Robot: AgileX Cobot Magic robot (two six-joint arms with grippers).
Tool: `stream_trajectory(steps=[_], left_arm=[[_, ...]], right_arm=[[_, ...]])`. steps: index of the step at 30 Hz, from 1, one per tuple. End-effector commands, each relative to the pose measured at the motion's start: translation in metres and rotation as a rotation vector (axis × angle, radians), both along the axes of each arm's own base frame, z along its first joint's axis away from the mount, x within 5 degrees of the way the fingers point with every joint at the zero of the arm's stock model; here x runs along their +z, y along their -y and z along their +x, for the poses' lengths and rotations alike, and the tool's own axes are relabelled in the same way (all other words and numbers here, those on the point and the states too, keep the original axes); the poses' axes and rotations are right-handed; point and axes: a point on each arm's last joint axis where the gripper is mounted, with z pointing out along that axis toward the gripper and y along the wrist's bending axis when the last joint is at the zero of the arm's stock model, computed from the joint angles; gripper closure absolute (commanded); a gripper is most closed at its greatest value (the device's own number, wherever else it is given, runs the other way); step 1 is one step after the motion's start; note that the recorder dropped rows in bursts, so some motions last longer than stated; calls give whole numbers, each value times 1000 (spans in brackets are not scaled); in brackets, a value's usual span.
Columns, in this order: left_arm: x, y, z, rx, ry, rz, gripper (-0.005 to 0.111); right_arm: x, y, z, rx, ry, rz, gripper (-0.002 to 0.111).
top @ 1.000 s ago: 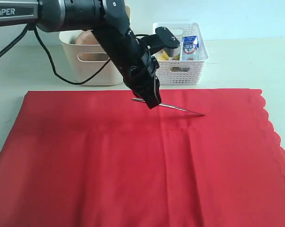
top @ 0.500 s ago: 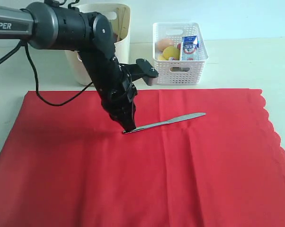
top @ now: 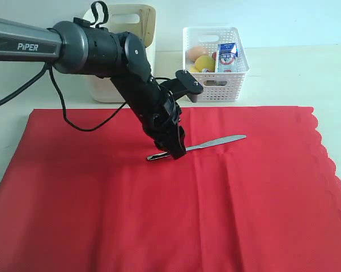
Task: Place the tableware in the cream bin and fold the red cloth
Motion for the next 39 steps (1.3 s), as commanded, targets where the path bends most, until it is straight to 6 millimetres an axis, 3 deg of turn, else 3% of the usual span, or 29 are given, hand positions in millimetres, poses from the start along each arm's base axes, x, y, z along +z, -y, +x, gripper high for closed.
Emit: stream_trajectory(steps=[1, 17, 19, 22, 24, 28, 39], left_arm=[[-2, 5, 2, 9, 24, -23, 69], [-26, 7, 4, 14, 11, -18, 71], [-29, 7, 4, 9, 11, -9, 81], [-32, 5, 4, -1, 17, 16, 106], [-32, 4, 5, 18, 17, 30, 107], [-15, 3, 6, 35, 45, 19, 107], [64, -1, 0, 55, 136, -78, 107]], right_arm=[[1, 0, 1, -2, 15, -1, 108], [1, 0, 1, -1, 15, -3, 108], [1, 0, 1, -2, 15, -6, 108], [1, 0, 1, -2, 17, -6, 108], [1, 0, 1, -2, 17, -6, 108], [2, 0, 1, -2, 19, -6, 108], [2, 0, 1, -2, 19, -6, 108]])
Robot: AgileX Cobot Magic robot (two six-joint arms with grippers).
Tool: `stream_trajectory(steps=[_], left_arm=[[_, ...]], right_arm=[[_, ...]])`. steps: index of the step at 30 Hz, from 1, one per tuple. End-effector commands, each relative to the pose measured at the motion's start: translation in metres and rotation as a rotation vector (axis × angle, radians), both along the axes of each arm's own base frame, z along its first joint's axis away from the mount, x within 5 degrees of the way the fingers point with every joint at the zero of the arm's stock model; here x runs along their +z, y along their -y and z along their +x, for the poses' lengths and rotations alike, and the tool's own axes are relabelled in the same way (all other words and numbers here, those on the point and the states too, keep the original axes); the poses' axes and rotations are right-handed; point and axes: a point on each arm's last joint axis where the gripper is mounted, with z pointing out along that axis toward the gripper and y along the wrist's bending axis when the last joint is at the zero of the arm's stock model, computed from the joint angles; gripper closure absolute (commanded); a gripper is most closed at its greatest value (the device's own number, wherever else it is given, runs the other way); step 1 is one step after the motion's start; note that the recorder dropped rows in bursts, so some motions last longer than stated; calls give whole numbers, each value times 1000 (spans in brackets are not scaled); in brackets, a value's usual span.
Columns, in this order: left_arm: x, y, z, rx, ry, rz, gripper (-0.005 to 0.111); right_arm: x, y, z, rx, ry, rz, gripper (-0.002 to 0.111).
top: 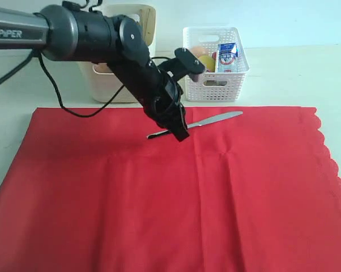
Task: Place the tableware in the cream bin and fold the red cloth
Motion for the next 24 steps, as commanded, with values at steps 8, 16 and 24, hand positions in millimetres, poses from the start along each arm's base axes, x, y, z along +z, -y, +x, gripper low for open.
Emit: stream_trajectory(steps=[8, 16, 24], left_arm=[[78, -15, -15, 16, 45, -73, 107], [133, -61, -3, 166, 133, -154, 107], [164, -127, 25, 386, 241, -227, 107]], right_arm=[[0, 0, 0, -2, 2, -6, 108], [-2, 0, 0, 0, -19, -17, 108], [-2, 0, 0, 0, -19, -17, 108]])
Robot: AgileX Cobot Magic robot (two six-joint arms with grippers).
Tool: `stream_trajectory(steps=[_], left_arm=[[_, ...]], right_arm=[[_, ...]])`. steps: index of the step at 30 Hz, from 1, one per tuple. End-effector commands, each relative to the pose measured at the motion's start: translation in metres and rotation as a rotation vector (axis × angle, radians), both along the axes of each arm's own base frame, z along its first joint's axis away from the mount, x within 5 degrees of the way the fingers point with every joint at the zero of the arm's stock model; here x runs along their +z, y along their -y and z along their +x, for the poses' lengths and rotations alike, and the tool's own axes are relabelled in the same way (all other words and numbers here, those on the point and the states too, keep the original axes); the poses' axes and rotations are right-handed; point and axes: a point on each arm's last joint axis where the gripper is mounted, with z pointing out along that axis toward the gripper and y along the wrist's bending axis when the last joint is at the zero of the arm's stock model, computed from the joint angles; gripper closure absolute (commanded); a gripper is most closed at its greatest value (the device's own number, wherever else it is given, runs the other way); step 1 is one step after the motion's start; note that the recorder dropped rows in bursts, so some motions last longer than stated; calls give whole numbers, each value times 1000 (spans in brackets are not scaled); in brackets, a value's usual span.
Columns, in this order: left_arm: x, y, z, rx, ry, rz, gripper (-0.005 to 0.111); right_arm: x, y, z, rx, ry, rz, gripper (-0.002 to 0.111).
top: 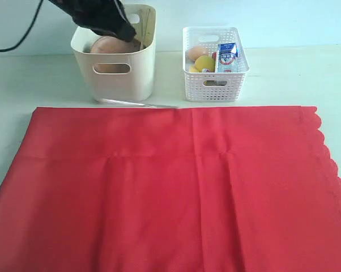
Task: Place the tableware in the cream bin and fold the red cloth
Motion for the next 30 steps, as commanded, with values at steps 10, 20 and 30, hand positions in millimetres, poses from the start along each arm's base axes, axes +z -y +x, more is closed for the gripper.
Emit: stream_trajectory(steps=[10, 20, 30], left_arm=[[12, -70, 32, 198, 62, -97, 107], [-61, -47, 34, 0, -245, 5, 80], [-140, -19, 49, 43, -319, 106, 61]], right_arm=[[0, 0, 1, -2, 3, -10, 108], [0, 0, 1, -2, 5, -10, 108], [0, 0, 1, -2, 5, -10, 108]])
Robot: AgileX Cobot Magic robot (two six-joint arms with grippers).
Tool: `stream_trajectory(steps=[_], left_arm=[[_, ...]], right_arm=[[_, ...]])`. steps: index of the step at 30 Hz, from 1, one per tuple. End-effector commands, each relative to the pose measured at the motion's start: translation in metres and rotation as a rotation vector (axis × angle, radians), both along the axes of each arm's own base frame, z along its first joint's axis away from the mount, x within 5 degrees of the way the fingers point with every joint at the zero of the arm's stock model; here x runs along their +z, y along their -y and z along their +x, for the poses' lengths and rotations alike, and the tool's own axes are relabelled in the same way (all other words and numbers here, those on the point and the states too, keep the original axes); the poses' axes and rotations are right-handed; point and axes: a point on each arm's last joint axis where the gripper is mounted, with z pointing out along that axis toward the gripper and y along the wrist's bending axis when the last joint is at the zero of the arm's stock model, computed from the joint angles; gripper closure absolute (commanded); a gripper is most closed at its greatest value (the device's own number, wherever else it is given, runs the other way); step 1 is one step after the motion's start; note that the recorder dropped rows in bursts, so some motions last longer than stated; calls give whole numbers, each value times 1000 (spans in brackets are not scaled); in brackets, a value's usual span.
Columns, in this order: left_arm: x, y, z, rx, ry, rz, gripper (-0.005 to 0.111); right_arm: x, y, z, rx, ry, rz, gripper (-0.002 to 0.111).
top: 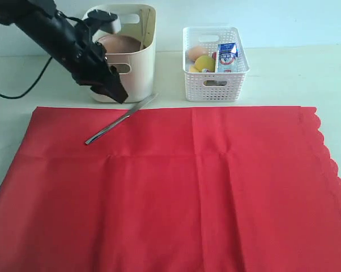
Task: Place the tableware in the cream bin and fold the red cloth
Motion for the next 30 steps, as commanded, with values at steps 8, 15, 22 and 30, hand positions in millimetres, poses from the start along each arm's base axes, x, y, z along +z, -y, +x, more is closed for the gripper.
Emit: stream_trajectory(steps=[8, 15, 22, 30], left_arm=[[-59, 21, 5, 86, -36, 134, 61], [-75, 18, 12, 189, -9, 200, 61], [-68, 17, 5, 177, -59, 217, 63], [-25, 15, 0, 171, 2, 193, 65]], right_arm=[[0, 0, 1, -2, 5, -10, 108], [0, 0, 1, -2, 3, -10, 108], [0, 0, 1, -2, 3, -10, 108], [0, 0, 1, -2, 3, -10, 108]])
